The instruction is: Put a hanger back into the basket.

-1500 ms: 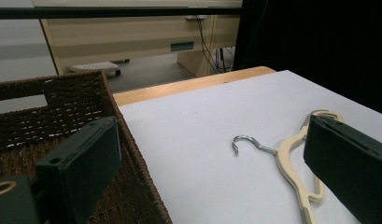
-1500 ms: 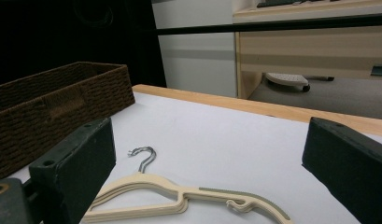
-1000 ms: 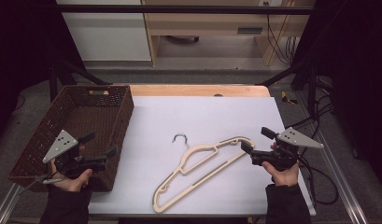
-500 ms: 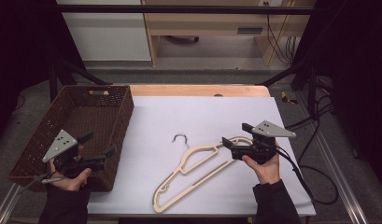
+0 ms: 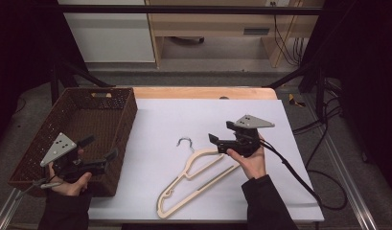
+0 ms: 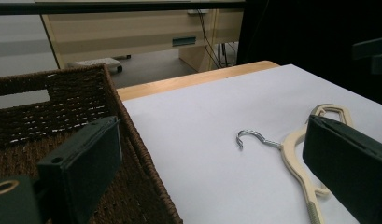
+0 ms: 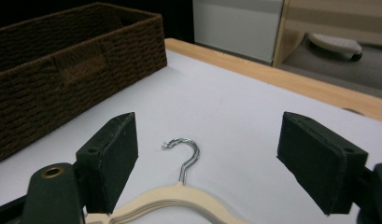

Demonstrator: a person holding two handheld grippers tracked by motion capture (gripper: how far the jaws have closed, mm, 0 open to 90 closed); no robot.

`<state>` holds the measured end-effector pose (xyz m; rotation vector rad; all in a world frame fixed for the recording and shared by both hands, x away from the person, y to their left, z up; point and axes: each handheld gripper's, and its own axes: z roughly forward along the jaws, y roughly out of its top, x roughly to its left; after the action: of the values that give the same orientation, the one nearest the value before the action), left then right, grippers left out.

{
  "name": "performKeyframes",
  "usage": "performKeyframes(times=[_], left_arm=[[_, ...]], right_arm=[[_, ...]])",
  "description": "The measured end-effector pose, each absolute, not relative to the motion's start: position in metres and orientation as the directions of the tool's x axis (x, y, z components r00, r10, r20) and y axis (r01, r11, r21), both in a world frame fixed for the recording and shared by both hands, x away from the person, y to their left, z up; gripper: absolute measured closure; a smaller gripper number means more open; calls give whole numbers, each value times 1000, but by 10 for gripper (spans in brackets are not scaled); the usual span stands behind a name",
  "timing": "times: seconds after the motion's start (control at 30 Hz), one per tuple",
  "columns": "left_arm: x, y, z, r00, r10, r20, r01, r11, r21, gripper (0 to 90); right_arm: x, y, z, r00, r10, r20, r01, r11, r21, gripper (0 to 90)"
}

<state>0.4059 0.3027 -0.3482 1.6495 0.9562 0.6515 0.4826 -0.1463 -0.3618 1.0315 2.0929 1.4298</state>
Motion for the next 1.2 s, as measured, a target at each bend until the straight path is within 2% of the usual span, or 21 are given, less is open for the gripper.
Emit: performKeyframes(times=[0.03,0.57,0.83,1.2], left_arm=[[406,302,-349,531,846,-47,263,-112,958,44],[407,304,-351,533,845,-52,261,-105,959,44],[406,303,-350,532,845,-47,255,-107,961,44],[406,302,-350,535,844,-41,254,-114,961,44]], right_arm=[[487,-138,-366,-643,763,63,355,224,908,236],[521,-83,-405,-658,750,63,446,322,835,379],[536,-72,-433,-637,765,93,527,345,777,496],[544,-62,-460,-632,769,99,583,388,714,652]])
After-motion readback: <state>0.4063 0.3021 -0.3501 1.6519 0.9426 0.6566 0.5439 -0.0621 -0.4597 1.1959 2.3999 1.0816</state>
